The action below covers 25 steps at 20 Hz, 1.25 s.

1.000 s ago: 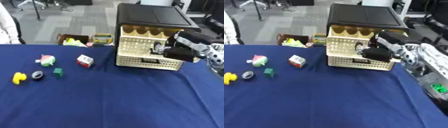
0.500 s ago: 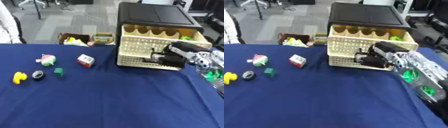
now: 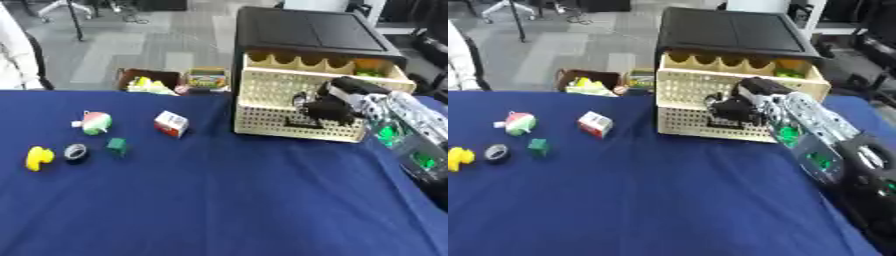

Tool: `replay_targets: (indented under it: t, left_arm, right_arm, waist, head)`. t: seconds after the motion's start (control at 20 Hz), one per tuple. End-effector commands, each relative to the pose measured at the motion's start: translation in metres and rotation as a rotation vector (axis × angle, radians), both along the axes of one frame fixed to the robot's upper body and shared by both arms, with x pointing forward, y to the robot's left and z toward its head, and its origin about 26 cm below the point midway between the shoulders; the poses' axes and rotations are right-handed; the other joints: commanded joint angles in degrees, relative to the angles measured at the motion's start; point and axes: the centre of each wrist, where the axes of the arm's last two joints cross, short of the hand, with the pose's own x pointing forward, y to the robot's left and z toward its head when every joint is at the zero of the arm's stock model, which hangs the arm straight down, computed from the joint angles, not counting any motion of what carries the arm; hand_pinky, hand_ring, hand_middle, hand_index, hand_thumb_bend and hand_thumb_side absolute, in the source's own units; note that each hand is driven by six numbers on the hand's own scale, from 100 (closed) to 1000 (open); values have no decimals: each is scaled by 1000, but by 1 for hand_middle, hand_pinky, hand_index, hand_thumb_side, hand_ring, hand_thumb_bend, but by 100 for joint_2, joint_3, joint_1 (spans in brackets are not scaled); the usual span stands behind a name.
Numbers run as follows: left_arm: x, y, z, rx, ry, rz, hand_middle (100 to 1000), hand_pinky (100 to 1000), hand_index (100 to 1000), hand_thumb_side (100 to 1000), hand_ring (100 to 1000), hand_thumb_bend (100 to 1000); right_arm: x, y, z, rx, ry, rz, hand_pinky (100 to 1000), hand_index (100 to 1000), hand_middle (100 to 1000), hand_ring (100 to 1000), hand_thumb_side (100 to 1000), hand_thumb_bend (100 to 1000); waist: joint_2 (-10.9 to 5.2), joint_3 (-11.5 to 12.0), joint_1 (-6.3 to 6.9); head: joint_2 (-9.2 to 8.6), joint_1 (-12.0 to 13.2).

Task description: Pick up objects from table and place into drawer.

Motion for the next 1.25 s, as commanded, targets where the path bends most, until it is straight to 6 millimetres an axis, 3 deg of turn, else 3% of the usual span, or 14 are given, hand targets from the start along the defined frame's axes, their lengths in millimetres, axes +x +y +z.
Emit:
replay_targets:
  t: [0.05,0.95,1.15,1.25]
  left_arm:
    - [-4,2,8,16,-31,8,559,420,759,795,517,100]
    - [-4,2,9,12,-33,8,558,420,758,797,516,100]
    - [-4,3,9,11,-33,10,557,420,757,797,516,100]
    - [-4,3,9,11,-33,14,557,421,757,798,516,100]
  right_arm:
    - [6,-6,-2,155,314,-230,411,708,600,606,1000,100]
    - [21,-6,6,178,234,-296,445,743,642,644,1000,100]
    - [21,-6,6,195,221,-289,442,738,639,641,1000,100]
    - [12,-6,11,208,214,-253,442,738,639,644,1000,100]
  waist:
    - [-40,22,39]
    - [-35,68,31]
    - [-59,66,20]
    - [-85,40,1]
  head:
    - [-88,-14]
    - [-169,-37]
    - [-165,-25]
    - [-154,-2]
